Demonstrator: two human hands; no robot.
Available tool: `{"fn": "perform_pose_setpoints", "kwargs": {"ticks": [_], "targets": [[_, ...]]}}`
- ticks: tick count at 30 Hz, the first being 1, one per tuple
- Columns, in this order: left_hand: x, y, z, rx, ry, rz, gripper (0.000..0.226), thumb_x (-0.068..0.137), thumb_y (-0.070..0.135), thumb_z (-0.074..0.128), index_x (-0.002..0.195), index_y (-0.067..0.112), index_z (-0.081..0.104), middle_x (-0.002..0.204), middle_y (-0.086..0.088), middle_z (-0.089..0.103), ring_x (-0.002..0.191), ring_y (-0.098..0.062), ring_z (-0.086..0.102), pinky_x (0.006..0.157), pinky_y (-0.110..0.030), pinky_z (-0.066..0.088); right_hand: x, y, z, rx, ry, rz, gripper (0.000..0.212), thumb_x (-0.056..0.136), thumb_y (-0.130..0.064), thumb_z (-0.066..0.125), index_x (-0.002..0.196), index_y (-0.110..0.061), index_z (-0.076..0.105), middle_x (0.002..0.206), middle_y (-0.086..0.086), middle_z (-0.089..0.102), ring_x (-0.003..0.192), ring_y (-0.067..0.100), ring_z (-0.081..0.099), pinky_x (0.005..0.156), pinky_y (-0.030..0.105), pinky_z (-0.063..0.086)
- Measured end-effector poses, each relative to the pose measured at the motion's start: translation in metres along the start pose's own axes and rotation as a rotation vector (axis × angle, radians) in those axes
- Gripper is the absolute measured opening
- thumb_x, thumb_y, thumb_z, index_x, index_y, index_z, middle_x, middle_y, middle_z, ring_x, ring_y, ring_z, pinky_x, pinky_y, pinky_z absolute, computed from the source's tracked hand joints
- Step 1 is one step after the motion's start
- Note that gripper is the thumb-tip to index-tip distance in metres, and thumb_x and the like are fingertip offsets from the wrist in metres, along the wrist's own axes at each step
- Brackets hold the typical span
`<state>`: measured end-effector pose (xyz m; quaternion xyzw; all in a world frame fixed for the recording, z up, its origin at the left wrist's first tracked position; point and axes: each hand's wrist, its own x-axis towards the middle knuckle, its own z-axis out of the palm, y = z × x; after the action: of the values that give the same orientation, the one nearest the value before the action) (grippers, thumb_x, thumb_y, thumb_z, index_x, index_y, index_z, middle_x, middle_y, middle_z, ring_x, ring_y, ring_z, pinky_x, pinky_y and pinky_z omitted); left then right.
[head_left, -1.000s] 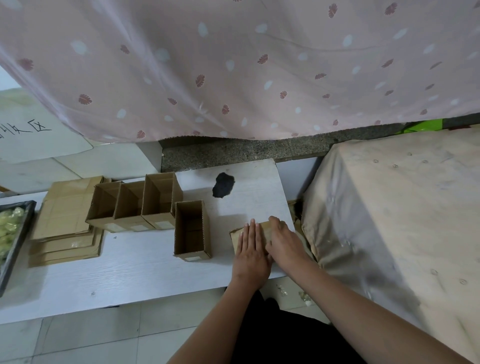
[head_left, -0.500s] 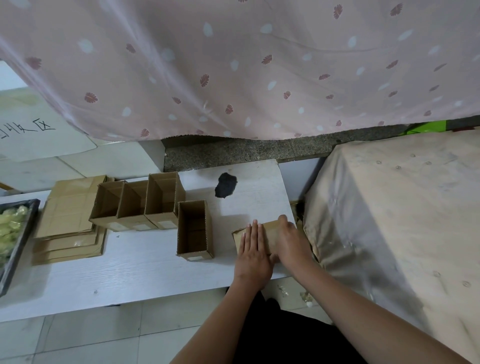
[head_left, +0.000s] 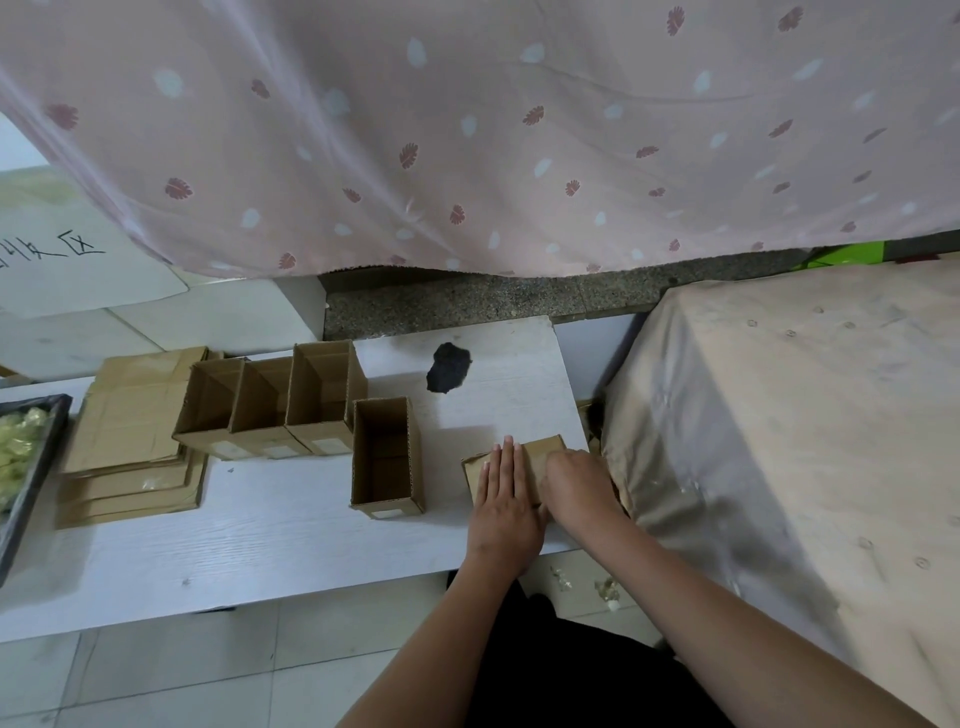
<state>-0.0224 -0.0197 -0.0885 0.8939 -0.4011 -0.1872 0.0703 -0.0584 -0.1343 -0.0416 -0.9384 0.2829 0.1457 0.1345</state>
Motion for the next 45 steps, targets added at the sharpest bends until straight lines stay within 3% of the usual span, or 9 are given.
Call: {"fn": "perform_pose_setpoints", "kwargs": {"ticks": [3, 9, 15, 22, 26, 33, 37, 41, 45], "targets": [[-0.001, 0.001, -0.002, -0.006, 0.003, 0.001, 0.080, 0.081, 0.045, -0.014, 0.149, 0.004, -0.028, 0.158, -0.012, -0.034, 0.148, -0.027, -0.030, 0.119, -0.038, -0.022, 0.004, -0.006, 0.002, -0.024, -0.035, 0.006, 0.007, 0.087, -0.010, 0.061, 0.084, -0.015, 0.057, 0.103, 0.010, 0.068, 0.105, 0.030, 0.059, 0.095, 0.043, 0.047], [0.000, 0.000, -0.002, 0.020, 0.001, -0.010, 0.071, 0.093, 0.034, 0.004, 0.149, 0.004, -0.028, 0.158, -0.012, -0.034, 0.147, -0.026, -0.032, 0.120, -0.038, -0.021, 0.013, -0.010, 0.012, -0.040, -0.028, 0.035, 0.013, 0.085, -0.009, 0.048, 0.088, -0.012, 0.061, 0.105, 0.012, 0.065, 0.105, 0.031, 0.057, 0.091, 0.041, 0.039], [0.002, -0.001, 0.002, 0.009, 0.000, -0.013, 0.076, 0.099, 0.053, 0.003, 0.149, 0.004, -0.028, 0.156, -0.010, -0.037, 0.145, -0.024, -0.034, 0.121, -0.037, -0.020, 0.016, 0.000, 0.011, -0.094, 0.030, 0.084, 0.031, 0.088, -0.017, 0.059, 0.115, -0.003, 0.056, 0.115, 0.014, 0.062, 0.112, 0.030, 0.057, 0.094, 0.039, 0.042], [0.005, -0.004, 0.006, -0.015, 0.015, -0.006, 0.082, 0.098, 0.058, 0.008, 0.152, 0.004, -0.024, 0.159, -0.010, -0.033, 0.149, -0.025, -0.029, 0.123, -0.038, -0.015, -0.001, 0.035, -0.012, 0.497, 0.156, 0.148, 0.008, 0.090, -0.009, 0.061, 0.095, -0.003, 0.061, 0.085, 0.012, 0.067, 0.082, 0.028, 0.064, 0.070, 0.038, 0.050], [0.004, -0.005, 0.007, -0.022, 0.022, 0.001, 0.081, 0.100, 0.058, 0.009, 0.151, 0.005, -0.025, 0.159, -0.010, -0.033, 0.149, -0.026, -0.028, 0.123, -0.037, -0.016, -0.007, 0.027, -0.012, 0.755, 0.164, 0.170, 0.020, 0.096, -0.005, 0.049, 0.094, -0.013, 0.067, 0.086, -0.002, 0.068, 0.080, 0.013, 0.063, 0.071, 0.026, 0.050], [0.003, -0.005, 0.011, -0.053, 0.050, 0.003, 0.082, 0.101, 0.056, 0.017, 0.151, 0.007, -0.025, 0.159, -0.009, -0.031, 0.149, -0.026, -0.027, 0.121, -0.036, -0.017, -0.006, 0.030, -0.018, 1.081, 0.158, 0.283, 0.033, 0.095, -0.002, 0.042, 0.076, -0.010, 0.068, 0.069, 0.002, 0.062, 0.063, 0.017, 0.055, 0.059, 0.027, 0.043], [0.003, -0.006, 0.011, -0.072, 0.046, 0.007, 0.082, 0.104, 0.055, 0.023, 0.149, 0.008, -0.026, 0.157, -0.008, -0.033, 0.149, -0.026, -0.027, 0.121, -0.036, -0.018, -0.010, 0.034, -0.019, 0.864, 0.155, 0.287, 0.014, 0.094, -0.029, 0.057, 0.102, -0.020, 0.063, 0.098, -0.002, 0.066, 0.086, 0.014, 0.061, 0.065, 0.023, 0.044], [0.004, -0.006, 0.007, -0.029, -0.023, 0.012, 0.090, 0.097, 0.066, 0.016, 0.146, 0.007, -0.030, 0.151, -0.007, -0.040, 0.145, -0.028, -0.033, 0.120, -0.037, -0.020, -0.012, 0.042, -0.011, 0.817, -0.159, 0.191, 0.079, 0.088, -0.040, 0.071, 0.153, -0.024, 0.029, 0.149, -0.001, 0.039, 0.134, 0.014, 0.043, 0.105, 0.029, 0.039], [0.008, -0.013, -0.003, 0.065, -0.032, 0.044, 0.086, 0.103, 0.023, 0.044, 0.152, 0.006, -0.024, 0.164, -0.009, -0.024, 0.152, -0.030, -0.020, 0.122, -0.039, -0.015, -0.011, 0.048, 0.001, 0.909, -0.255, 0.088, 0.067, 0.088, -0.027, 0.074, 0.145, -0.028, 0.039, 0.142, -0.003, 0.049, 0.086, -0.028, 0.050, 0.068, -0.004, 0.038]]}}
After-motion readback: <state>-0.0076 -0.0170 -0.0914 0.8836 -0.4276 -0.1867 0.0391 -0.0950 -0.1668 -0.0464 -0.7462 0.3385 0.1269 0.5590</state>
